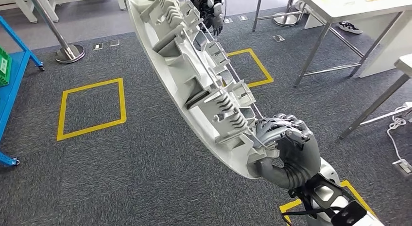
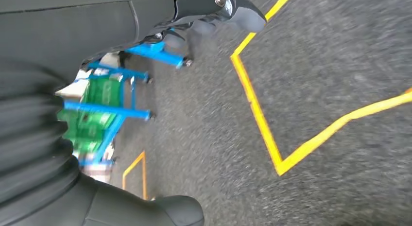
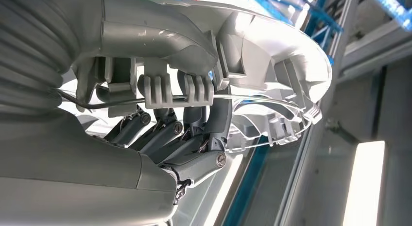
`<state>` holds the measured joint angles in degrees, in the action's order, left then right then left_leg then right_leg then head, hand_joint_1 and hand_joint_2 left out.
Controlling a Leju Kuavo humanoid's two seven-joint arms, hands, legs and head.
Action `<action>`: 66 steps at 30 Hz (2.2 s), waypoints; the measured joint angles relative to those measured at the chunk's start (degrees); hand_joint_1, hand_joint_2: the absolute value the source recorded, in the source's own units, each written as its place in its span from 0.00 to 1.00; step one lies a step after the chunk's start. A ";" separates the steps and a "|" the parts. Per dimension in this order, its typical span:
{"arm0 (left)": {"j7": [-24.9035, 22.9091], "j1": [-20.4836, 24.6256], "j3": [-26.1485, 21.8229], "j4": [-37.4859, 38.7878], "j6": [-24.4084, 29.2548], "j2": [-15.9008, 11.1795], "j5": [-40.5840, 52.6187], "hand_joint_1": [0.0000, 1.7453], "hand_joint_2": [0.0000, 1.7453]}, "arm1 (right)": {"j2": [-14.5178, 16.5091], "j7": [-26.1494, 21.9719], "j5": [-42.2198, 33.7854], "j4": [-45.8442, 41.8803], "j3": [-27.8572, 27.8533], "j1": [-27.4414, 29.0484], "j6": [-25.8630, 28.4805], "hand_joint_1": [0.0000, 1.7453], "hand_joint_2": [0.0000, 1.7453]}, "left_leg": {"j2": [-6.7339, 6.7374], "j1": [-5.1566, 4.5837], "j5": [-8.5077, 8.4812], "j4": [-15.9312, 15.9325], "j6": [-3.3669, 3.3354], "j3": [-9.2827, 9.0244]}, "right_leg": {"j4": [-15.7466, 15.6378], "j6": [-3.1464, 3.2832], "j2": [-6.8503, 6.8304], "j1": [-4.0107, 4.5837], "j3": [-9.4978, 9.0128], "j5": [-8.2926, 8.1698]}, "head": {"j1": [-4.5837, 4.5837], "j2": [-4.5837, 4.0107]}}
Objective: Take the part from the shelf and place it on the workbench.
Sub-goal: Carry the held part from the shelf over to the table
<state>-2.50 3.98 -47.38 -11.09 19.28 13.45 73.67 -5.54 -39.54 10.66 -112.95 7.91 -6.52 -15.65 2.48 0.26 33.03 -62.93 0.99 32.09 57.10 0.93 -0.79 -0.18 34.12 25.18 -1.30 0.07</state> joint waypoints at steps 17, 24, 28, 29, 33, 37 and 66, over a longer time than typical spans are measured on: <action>-0.14 -0.29 -1.31 0.01 0.02 -0.01 -0.55 0.00 1.00 | -0.21 -0.01 1.43 0.47 0.51 0.54 4.30 1.00 1.00 | -1.78 0.51 -3.80 4.13 -2.31 -0.82 | 13.04 -3.16 1.79 -0.42 7.29 5.88 | -0.42 0.00; -0.10 -0.12 -1.37 -0.02 0.02 -0.22 -0.37 0.00 1.00 | -0.55 -0.02 1.18 0.37 0.67 1.45 4.74 1.00 1.00 | 3.41 -0.13 -2.85 4.04 -1.90 -1.59 | 3.29 -1.91 -3.50 0.40 1.15 1.12 | -0.41 0.00; -0.05 0.14 -1.37 -0.03 0.02 -0.22 0.31 0.00 1.00 | -0.70 -0.03 1.52 0.05 0.53 1.54 4.41 1.00 1.00 | 5.39 -0.22 -2.15 4.17 -0.72 -2.35 | 1.18 -0.90 -2.27 0.69 0.48 0.77 | -0.39 0.00; -0.09 0.18 -1.37 -0.05 0.02 -0.22 0.48 0.00 1.00 | -0.72 -0.04 1.58 -0.09 0.45 1.53 4.21 1.00 1.00 | 4.47 -0.16 -1.48 3.44 -0.40 -2.20 | 0.96 -0.62 -1.49 0.44 0.38 0.63 | -0.33 0.00; 0.57 0.04 -1.37 -0.04 0.04 -0.25 0.66 0.00 1.00 | -0.76 -0.03 1.32 -0.36 0.30 1.49 2.83 1.00 1.00 | -1.86 0.10 4.57 -9.37 0.31 4.02 | 0.69 0.01 1.64 -0.16 0.22 0.30 | 0.26 0.00; 0.57 -0.09 -1.45 -0.02 1.06 -0.25 -0.10 0.00 1.00 | -0.76 -0.01 0.68 -0.36 0.18 1.49 1.55 1.00 1.00 | -3.28 0.42 -0.59 -5.85 0.42 3.83 | 1.03 -0.26 5.38 -0.39 0.17 0.39 | 0.30 0.00; 0.85 -0.05 -2.78 -0.02 -0.25 -1.26 0.03 0.00 1.00 | -0.91 0.00 1.71 2.29 -0.38 -0.96 3.20 1.00 1.00 | -2.46 0.35 2.18 -11.11 0.42 6.47 | 0.49 0.38 3.54 -0.21 -0.42 0.59 | 0.12 0.00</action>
<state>-1.65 3.93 -50.16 -11.10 19.04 12.20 73.70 -6.45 -39.53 12.36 -110.66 7.53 -7.47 -12.45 0.01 0.61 35.20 -74.04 1.42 38.57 57.59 1.32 2.75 -0.39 33.70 25.78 -1.18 0.07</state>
